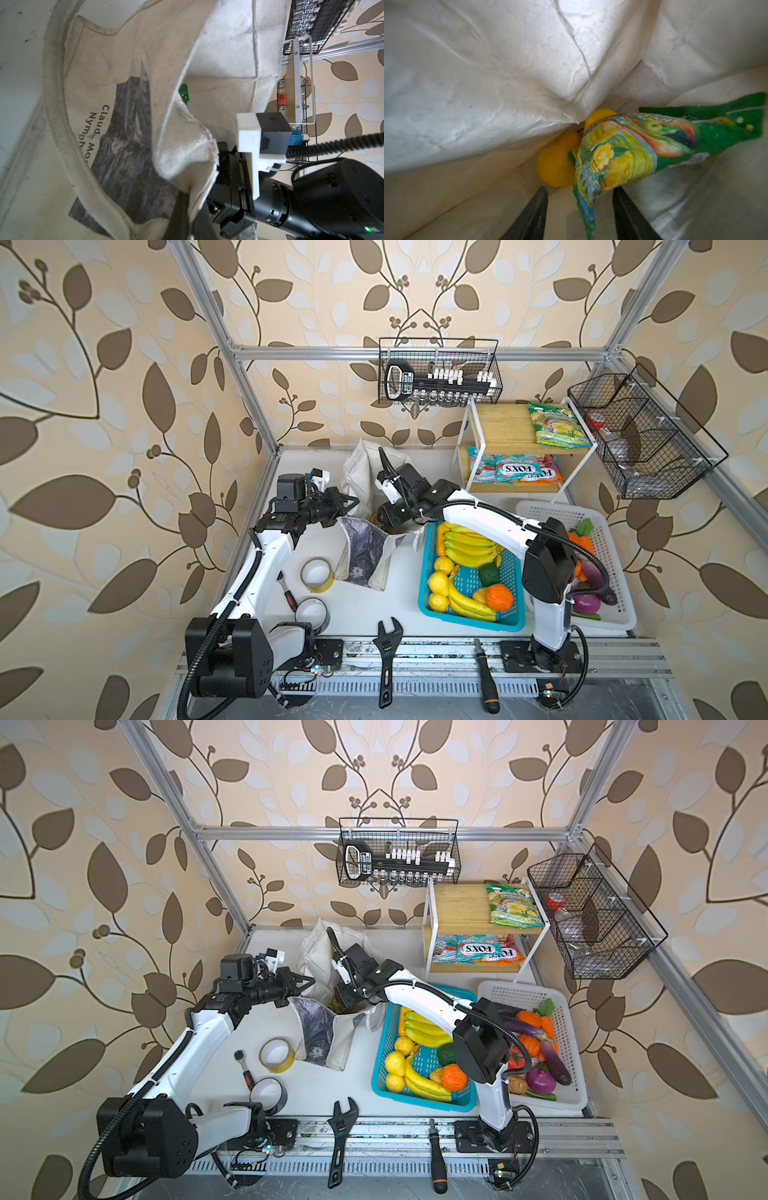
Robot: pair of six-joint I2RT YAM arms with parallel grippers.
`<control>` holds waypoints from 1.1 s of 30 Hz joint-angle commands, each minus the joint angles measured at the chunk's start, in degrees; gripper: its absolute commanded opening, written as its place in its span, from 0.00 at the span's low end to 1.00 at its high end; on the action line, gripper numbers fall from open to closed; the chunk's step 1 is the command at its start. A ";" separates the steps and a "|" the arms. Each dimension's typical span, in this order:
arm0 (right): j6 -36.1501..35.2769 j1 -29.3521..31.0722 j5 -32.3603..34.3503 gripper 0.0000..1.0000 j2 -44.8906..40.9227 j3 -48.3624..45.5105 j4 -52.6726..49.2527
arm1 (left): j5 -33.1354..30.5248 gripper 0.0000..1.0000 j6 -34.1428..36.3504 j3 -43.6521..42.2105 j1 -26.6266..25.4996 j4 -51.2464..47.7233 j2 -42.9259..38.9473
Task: Place the food into the grocery bag and tie it
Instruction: 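Release the candy bag in the tote and raise the right gripper to the shelf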
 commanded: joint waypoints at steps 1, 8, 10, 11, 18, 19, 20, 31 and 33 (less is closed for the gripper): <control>-0.59 0.17 2.45 0.74 -5.28 2.16 -1.91 | 2.26 0.00 0.15 0.68 -0.01 3.34 -0.77; -1.81 0.17 8.93 1.00 -16.72 3.64 -4.96 | 1.99 0.00 -0.03 -0.06 -0.05 3.86 -1.70; -2.24 0.08 10.49 1.00 -20.31 4.12 -5.45 | 2.17 0.00 -0.09 -0.16 -0.08 3.99 -1.69; -2.49 0.00 11.71 1.00 -22.33 4.14 -5.47 | 2.26 0.00 -0.11 -0.24 -0.06 3.98 -1.67; -3.87 -7.37 14.82 1.00 -34.82 4.23 -5.98 | 2.17 0.00 -0.48 -1.25 -0.06 4.95 -1.74; -3.92 -10.27 14.42 1.00 -36.38 3.88 -5.90 | 2.29 0.00 -0.58 -1.22 -0.11 5.01 -1.70; -4.00 -13.56 13.24 1.00 -37.70 3.64 -5.86 | 2.43 0.00 -0.67 -1.21 -0.01 5.09 -1.70; -2.82 -39.30 13.60 0.85 -38.91 3.01 -12.77 | 2.70 0.00 -0.49 -1.08 -0.04 4.83 -2.05; -2.96 -40.70 15.76 0.82 -38.47 1.92 -14.39 | 2.61 0.00 -0.71 -1.42 -0.01 5.22 -2.13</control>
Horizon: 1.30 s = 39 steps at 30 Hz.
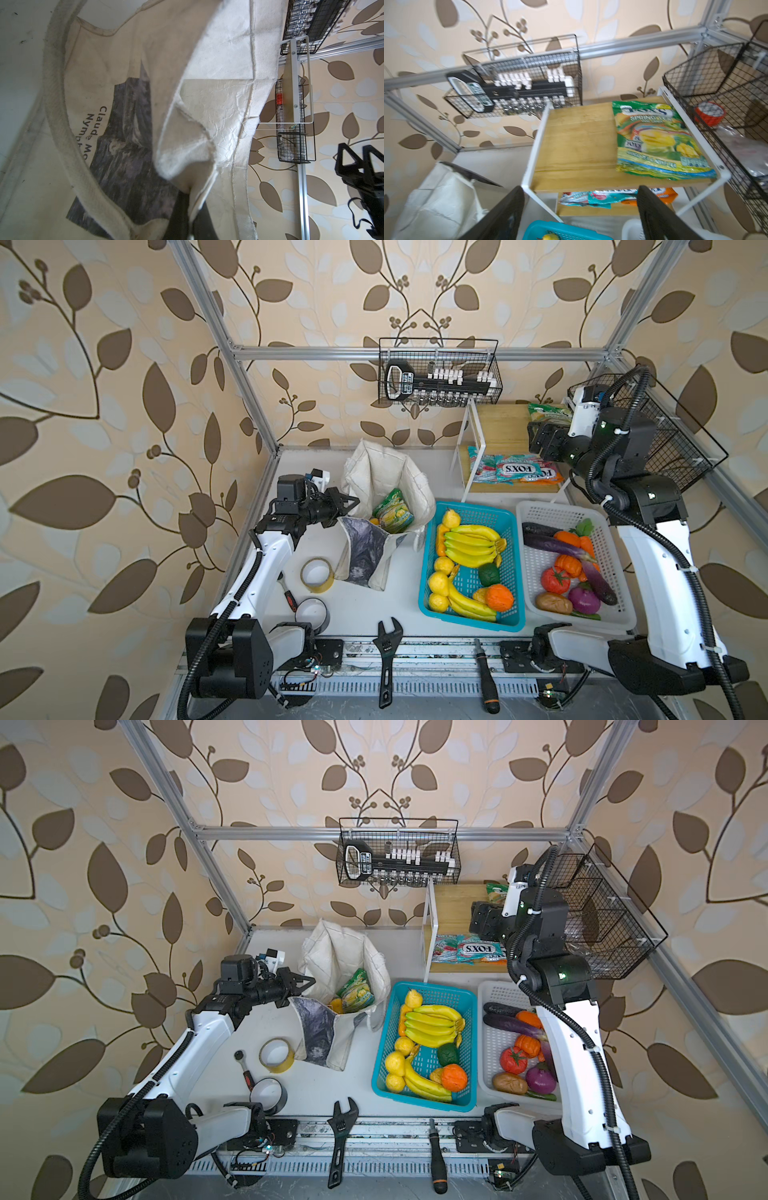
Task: Place the food into the grocery bag and tie it
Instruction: 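Release the candy bag in the tote and raise the right gripper to the shelf, then lower the right gripper onto the second green Spring Tea candy bag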
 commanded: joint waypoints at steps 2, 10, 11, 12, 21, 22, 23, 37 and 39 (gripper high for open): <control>-1.10 -2.42 3.61 0.80 1.87 -1.56 -5.86 | 2.19 0.00 -0.42 -0.58 -0.12 3.96 -1.87; -0.67 -2.80 6.59 0.76 9.23 1.78 -7.91 | 2.46 0.00 -0.43 -0.70 -0.09 4.07 -2.05; -0.66 -2.81 7.18 0.76 10.39 2.73 -8.19 | 2.39 0.00 -0.48 -0.75 -0.02 4.08 -1.97; -0.62 -2.79 7.85 0.76 11.52 3.78 -9.00 | 2.43 0.00 -0.49 -0.75 -0.11 4.08 -1.96; -0.08 -2.44 13.86 0.68 14.41 4.97 -9.25 | 2.02 0.00 -0.58 -0.92 -0.01 4.42 -1.97; 0.13 -2.32 14.01 0.68 14.63 4.92 -9.15 | 2.02 0.00 -0.68 -0.92 -0.05 4.50 -1.96; 0.18 -2.15 14.23 0.67 14.64 4.68 -8.70 | 2.06 0.00 -0.69 -0.93 -0.02 4.59 -1.96; -0.45 -2.28 13.54 0.53 15.43 3.43 -5.32 | 1.85 0.00 -0.96 -1.17 0.03 4.90 -1.88; -0.54 -2.04 13.89 0.54 16.12 3.68 -5.65 | 1.91 0.00 -1.02 -1.18 0.05 4.94 -1.87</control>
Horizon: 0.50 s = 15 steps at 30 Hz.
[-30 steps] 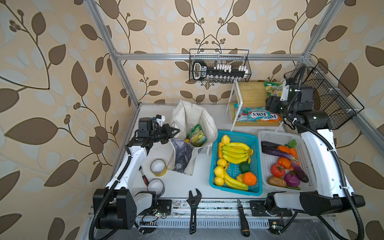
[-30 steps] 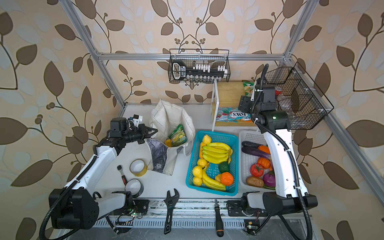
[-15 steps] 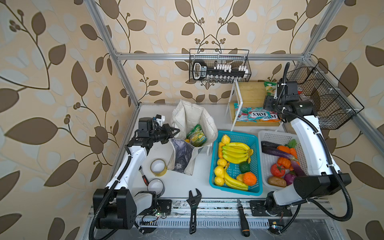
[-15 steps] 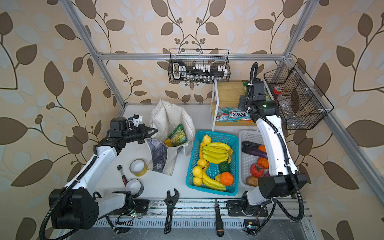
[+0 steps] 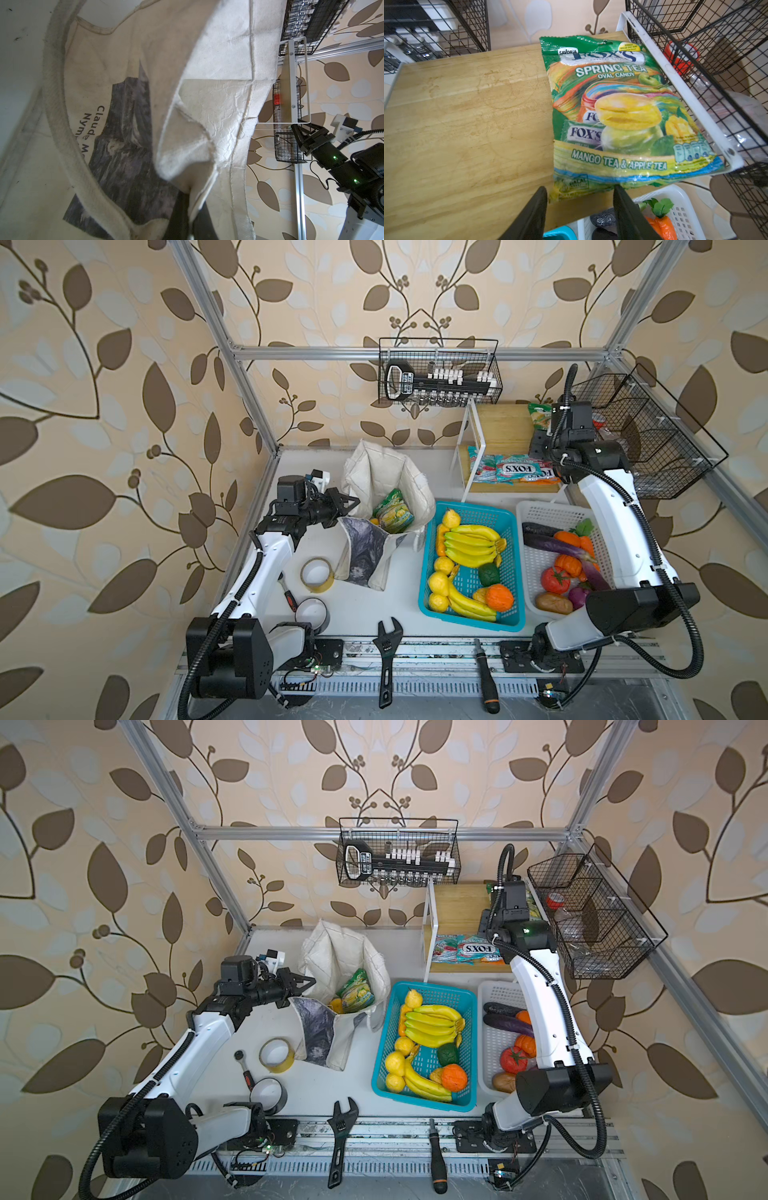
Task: Place the food into the grocery bag and tie it
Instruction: 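Lower the right gripper onto the second green Spring Tea candy bag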
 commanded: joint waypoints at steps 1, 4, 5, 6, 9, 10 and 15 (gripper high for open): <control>-1.05 0.21 1.22 0.54 1.32 0.04 0.46 | 1.40 0.00 0.05 -0.18 0.08 3.35 -1.81; -1.04 -0.43 0.74 0.53 1.80 0.04 0.32 | 1.32 0.00 0.18 -0.14 0.17 3.03 -2.13; -0.93 -0.49 0.71 0.51 1.66 -0.19 0.54 | 1.15 0.00 0.27 -0.28 0.17 2.92 -2.23; -0.96 -0.45 0.78 0.45 1.55 -0.31 0.64 | 0.99 0.00 0.27 -0.17 0.12 2.83 -2.32; -1.13 -0.78 0.43 0.28 1.26 -0.40 0.67 | 0.94 0.00 0.41 -0.12 0.25 2.65 -2.42; -1.08 -1.02 -0.19 0.22 1.27 -0.39 0.62 | 1.05 0.00 0.36 -0.03 0.26 2.65 -2.42; -0.58 -1.09 -2.61 0.00 -0.02 -0.59 1.23 | 1.14 0.00 0.41 -0.09 0.43 2.56 -2.25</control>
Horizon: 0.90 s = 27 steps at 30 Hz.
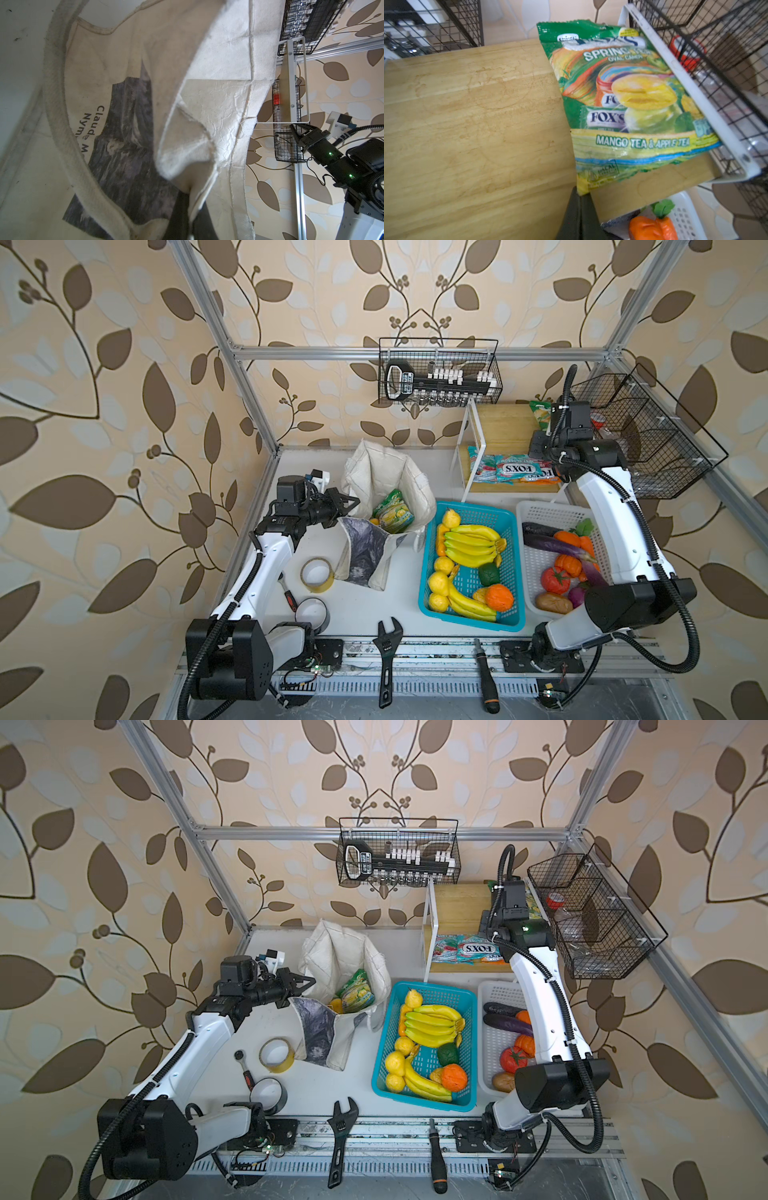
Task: Place the food into the grocery bag and tie it
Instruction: 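Lower the right gripper onto the second green Spring Tea candy bag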
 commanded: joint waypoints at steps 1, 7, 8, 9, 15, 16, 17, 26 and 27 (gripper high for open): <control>-0.27 -0.15 -1.97 0.00 -1.41 -0.27 0.93 | 1.09 0.00 0.34 0.00 0.39 2.67 -1.79; 0.56 1.36 -4.29 0.00 -4.86 1.46 0.79 | 1.01 0.00 0.03 0.28 0.63 2.91 -1.74; 0.69 1.88 -4.82 0.00 -5.49 1.51 0.84 | 1.02 0.00 -0.01 0.32 0.59 2.91 -1.74; 0.76 2.40 -5.41 0.00 -6.01 1.72 0.61 | 1.05 0.00 0.05 0.32 0.65 2.91 -1.74; 1.17 7.40 -6.90 0.00 -9.14 2.04 1.34 | 1.44 0.00 -0.19 0.23 0.58 3.18 -1.39; 1.41 7.73 -7.65 0.00 -9.49 2.39 1.37 | 1.53 0.00 -0.19 0.19 0.58 3.18 -1.39; 1.79 7.81 -9.09 0.00 -9.67 2.91 1.30 | 1.62 0.00 -0.19 0.19 0.65 3.18 -1.39; 2.39 7.14 -15.86 0.00 -10.41 3.64 3.92 | 1.62 0.00 -0.18 0.02 0.62 3.26 -1.55; 1.49 6.96 -17.37 0.00 -9.48 2.61 3.52 | 1.70 0.00 -0.16 0.06 0.65 3.22 -1.54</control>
